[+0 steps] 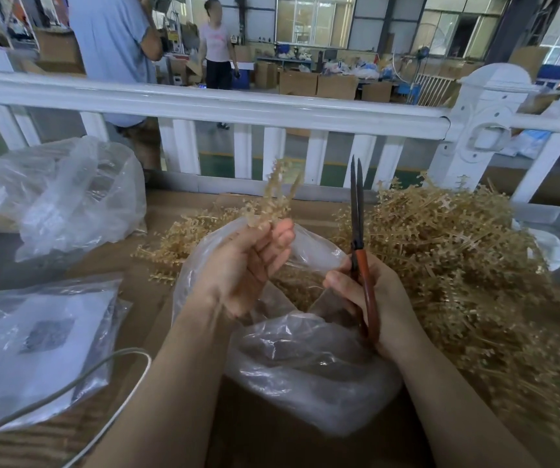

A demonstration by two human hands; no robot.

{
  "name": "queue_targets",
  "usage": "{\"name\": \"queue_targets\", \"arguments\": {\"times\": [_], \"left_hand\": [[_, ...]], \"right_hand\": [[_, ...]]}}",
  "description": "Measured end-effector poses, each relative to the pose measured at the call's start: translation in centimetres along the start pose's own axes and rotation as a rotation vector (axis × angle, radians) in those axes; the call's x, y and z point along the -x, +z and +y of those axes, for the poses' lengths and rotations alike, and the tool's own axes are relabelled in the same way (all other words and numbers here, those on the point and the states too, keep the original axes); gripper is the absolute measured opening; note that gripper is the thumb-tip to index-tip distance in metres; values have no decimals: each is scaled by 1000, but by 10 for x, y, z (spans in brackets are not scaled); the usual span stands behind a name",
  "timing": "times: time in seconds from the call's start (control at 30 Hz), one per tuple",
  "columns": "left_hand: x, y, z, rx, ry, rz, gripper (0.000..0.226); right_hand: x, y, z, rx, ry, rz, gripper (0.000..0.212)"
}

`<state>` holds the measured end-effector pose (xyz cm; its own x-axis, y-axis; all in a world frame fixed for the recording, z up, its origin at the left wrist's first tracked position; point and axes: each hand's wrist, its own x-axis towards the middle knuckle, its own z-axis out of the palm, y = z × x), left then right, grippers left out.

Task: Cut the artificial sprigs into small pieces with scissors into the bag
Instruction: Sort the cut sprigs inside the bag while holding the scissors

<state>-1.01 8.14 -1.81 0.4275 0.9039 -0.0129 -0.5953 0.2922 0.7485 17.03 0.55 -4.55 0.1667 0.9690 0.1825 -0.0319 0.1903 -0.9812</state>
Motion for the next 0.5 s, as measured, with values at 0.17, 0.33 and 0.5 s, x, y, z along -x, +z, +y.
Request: {"name": "queue_targets", "arguments": {"times": [0.17, 0.33, 0.5], "left_hand": [[-1, -3, -10, -152, 8, 116, 12], [-2, 1, -17, -303, 23, 150, 12], [-5, 1, -23, -357, 12, 165, 12]], "right_hand": [[-2, 0, 5, 66, -14, 48, 19], [-2, 2, 5, 63, -14, 91, 17], [-3, 5, 3, 108, -9, 92, 18]]}}
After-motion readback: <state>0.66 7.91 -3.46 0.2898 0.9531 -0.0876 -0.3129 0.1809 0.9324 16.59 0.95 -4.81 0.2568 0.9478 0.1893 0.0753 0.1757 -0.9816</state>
